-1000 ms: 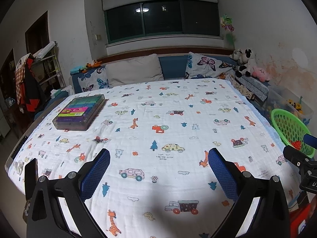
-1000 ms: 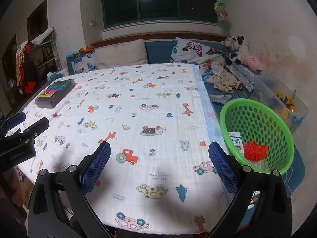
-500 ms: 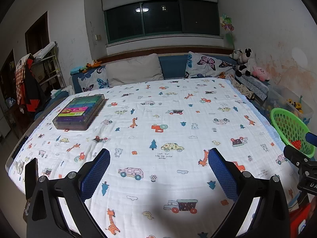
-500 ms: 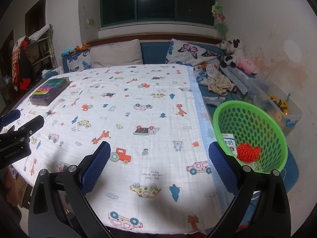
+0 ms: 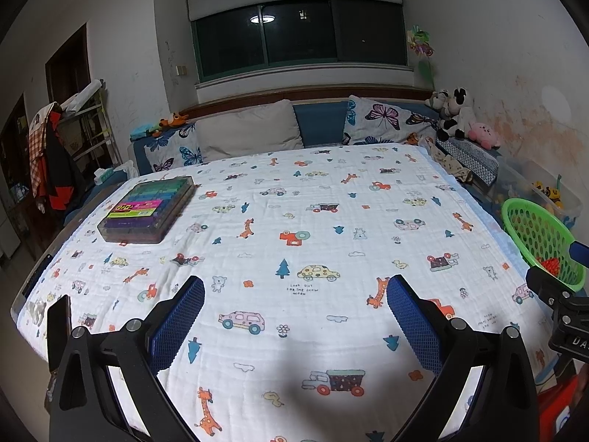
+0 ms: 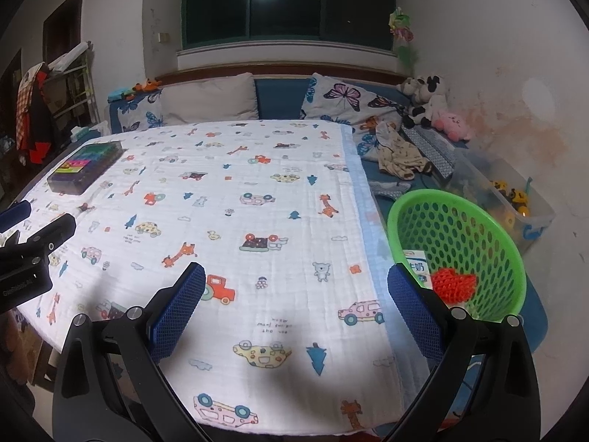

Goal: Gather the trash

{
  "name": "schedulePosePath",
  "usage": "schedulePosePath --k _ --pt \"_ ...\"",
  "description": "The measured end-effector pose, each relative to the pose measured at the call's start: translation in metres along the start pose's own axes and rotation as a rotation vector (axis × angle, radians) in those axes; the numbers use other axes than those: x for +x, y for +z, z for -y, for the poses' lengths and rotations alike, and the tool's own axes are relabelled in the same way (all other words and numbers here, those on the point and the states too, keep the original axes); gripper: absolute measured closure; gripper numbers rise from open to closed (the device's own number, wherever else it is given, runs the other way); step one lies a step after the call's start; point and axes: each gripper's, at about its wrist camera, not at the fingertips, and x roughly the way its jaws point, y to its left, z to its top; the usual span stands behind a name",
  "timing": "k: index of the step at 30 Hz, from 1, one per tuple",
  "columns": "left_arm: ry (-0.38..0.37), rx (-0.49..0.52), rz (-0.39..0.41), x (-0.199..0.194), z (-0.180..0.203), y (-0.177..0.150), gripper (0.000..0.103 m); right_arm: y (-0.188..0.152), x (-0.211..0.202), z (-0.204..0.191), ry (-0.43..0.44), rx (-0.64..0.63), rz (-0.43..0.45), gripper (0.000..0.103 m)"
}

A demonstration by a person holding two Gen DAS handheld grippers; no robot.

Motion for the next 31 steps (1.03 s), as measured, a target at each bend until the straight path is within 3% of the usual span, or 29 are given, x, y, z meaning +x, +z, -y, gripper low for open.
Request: schedulePosePath --k 31 --pt "-0.001 0.009 0.008 0.0028 -0.0002 0.0032 0.007 -0.0048 0.0046 -0.0003 0.004 0.005 -0.008 0.005"
